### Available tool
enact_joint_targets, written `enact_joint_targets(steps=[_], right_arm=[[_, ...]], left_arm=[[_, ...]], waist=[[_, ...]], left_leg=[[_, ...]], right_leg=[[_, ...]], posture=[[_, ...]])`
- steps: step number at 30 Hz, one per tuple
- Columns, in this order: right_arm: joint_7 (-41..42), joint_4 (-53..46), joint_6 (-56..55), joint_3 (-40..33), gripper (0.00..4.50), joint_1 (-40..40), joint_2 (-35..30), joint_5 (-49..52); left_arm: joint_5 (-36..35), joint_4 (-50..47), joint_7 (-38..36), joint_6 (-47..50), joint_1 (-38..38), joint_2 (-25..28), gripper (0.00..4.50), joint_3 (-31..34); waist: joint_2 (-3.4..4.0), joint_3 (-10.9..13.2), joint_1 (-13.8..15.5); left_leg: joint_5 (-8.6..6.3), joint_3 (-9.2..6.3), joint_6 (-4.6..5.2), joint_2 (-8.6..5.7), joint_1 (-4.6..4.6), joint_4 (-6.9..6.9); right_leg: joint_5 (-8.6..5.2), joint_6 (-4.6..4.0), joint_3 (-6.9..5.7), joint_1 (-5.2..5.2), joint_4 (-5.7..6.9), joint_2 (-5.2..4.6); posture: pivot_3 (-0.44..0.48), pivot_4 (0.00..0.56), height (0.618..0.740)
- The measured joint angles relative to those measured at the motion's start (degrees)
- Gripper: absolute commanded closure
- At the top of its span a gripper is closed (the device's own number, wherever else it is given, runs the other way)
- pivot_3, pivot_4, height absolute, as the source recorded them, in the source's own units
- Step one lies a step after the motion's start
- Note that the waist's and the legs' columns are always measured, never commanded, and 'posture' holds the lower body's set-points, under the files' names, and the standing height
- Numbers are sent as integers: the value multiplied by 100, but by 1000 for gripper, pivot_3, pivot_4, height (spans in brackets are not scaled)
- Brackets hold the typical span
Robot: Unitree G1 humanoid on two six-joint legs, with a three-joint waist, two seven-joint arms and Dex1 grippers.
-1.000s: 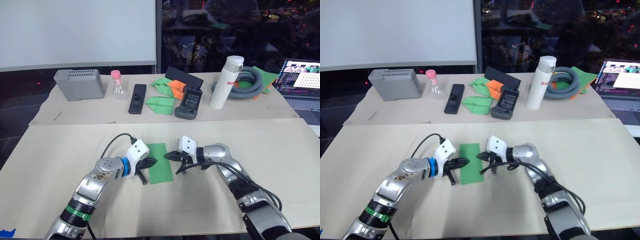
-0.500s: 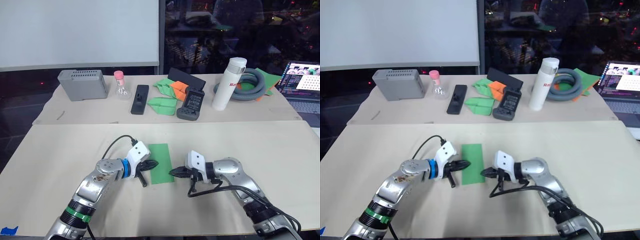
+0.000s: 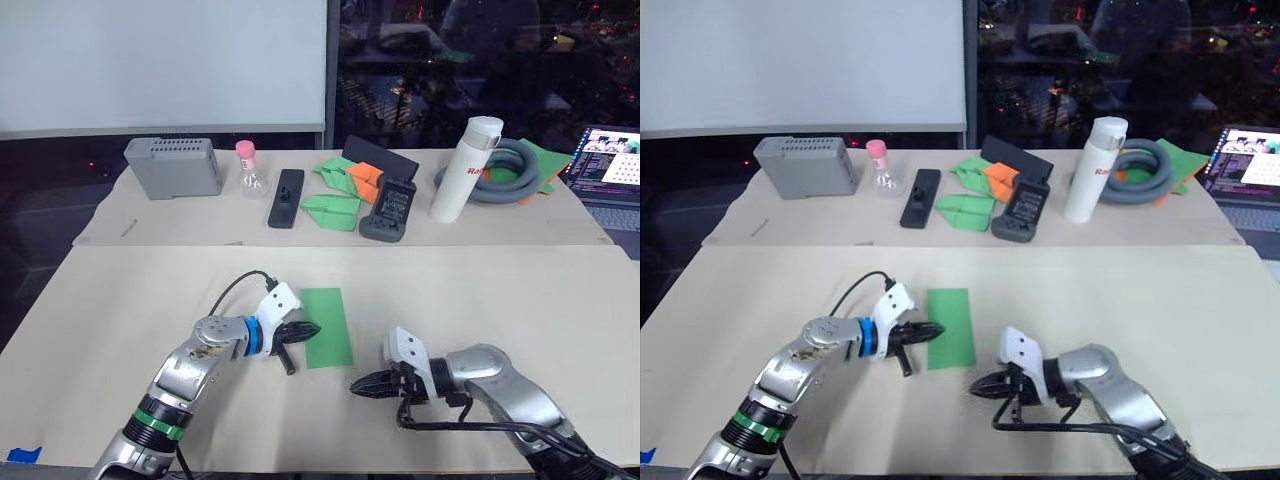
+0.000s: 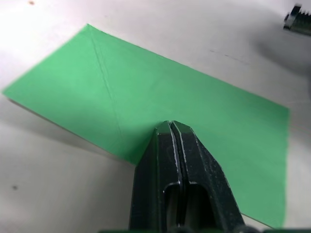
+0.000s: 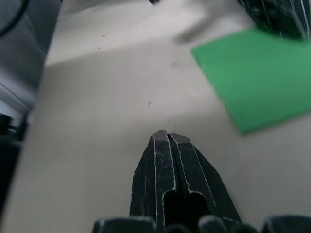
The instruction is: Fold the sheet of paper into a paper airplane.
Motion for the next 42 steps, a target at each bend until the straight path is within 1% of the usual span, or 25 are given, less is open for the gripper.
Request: enact_joint_targets(steps=[2, 4, 6, 8, 11, 13, 15, 18, 20, 23, 27, 30, 34, 39, 42], right_arm=[[10, -211, 267, -212, 4487, -38, -124, 251], [5, -479, 481, -400, 4487, -303, -234, 512], [-62, -560, 536, -518, 4487, -692, -276, 552], [-241, -474, 492, -535, 4487, -1259, -243, 470], [-566, 24, 190, -264, 4487, -1818, -127, -94], [-653, 395, -49, 83, 4487, -1938, -92, -484], [-715, 768, -149, 395, 4487, -2049, 118, -718], [-808, 853, -141, 471, 4487, -2255, 471, -749], [-826, 765, -72, 456, 4487, -2441, 549, -707], [-821, 563, 105, 411, 4487, -2658, 675, -579], [-800, 397, 243, 373, 4487, -2800, 662, -547], [-703, 345, 315, 177, 4487, -2757, 250, -404], [-678, 310, 459, -222, 4487, -2682, -264, -364], [-890, 260, 532, -521, 4487, -2447, -402, -360], [-1028, 92, 700, -581, 4487, -2259, -429, -348]], left_arm=[[-116, 17, -54, 50, 8, 4, 4500, 95], [-311, 13, -88, 164, 11, 30, 4500, 287], [-509, -41, -110, 301, 5, 72, 4500, 498], [-670, -193, -110, 415, -7, 188, 4500, 713], [-893, -388, -77, 607, -19, 271, 4500, 1001], [-1045, -426, -47, 656, -11, 287, 4500, 1186], [-1127, -318, 69, 719, -45, 298, 4500, 1476], [-1160, -102, 180, 748, -143, 527, 4500, 1829], [-1205, -111, 169, 749, -142, 624, 4500, 1910], [-1155, -159, 162, 729, -5, 651, 4500, 1660], [-852, -56, 316, 551, 5, 353, 4500, 1132], [-738, 98, 383, 474, -165, 65, 4500, 800], [-705, 155, 140, 423, -328, 2, 4500, 453], [-703, 256, -122, 276, -529, -338, 4500, 68], [-610, 573, -154, 95, -760, -536, 4500, -33]], waist=[[-3, 6, -4], [-6, 13, -32], [-9, 15, -62], [-15, 20, -79], [-17, 21, -66], [-21, 23, -29], [-26, 26, -43], [-27, 28, -85], [-27, 29, -95], [-27, 29, -93], [-29, 29, -36], [-32, 31, -19], [-32, 32, -62], [-34, 32, -75], [-34, 32, -59]], left_leg=[[1, 0, -1, 1, -12, 3], [4, 0, -6, 1, -42, 8], [10, 0, -16, 6, -79, 18], [12, 0, -20, 8, -77, 16], [12, 0, -19, 4, -75, 15], [11, -6, -19, -6, -77, 17], [12, -6, -19, -12, -85, 19], [16, -6, -26, -5, -98, 20], [15, -6, -26, -5, -95, 19], [15, -8, -25, -10, -96, 19], [15, -12, -25, -19, -98, 27], [15, -13, -23, -25, -105, 30], [15, -13, -22, -23, -103, 25], [15, -12, -22, -19, -105, 28], [15, -12, -21, -22, -105, 32]], right_leg=[[0, 0, -1, -12, -3, 1], [0, 0, 1, -51, 6, 2], [0, 0, 1, -81, 34, 11], [0, 0, 0, -88, 50, 12], [0, 0, -1, -91, 53, 8], [0, 0, -2, -97, 54, 3], [0, 0, -2, -109, 59, -2], [1, 0, -9, -121, 67, 2], [1, 0, -10, -120, 71, 1], [1, 0, -9, -120, 72, -1], [3, 3, -9, -119, 69, -5], [4, 4, -9, -120, 72, -10], [4, 4, -10, -120, 72, -9], [4, 4, -9, -117, 73, -6], [4, 4, -9, -114, 73, -6]], posture=[[0, 150, 740], [0, 150, 740], [0, 150, 740], [0, 150, 740], [0, 150, 740], [0, 150, 740], [0, 150, 740], [0, 150, 740], [0, 150, 740], [0, 150, 740], [0, 150, 740], [0, 150, 740], [0, 150, 740], [0, 150, 740], [0, 150, 740]])
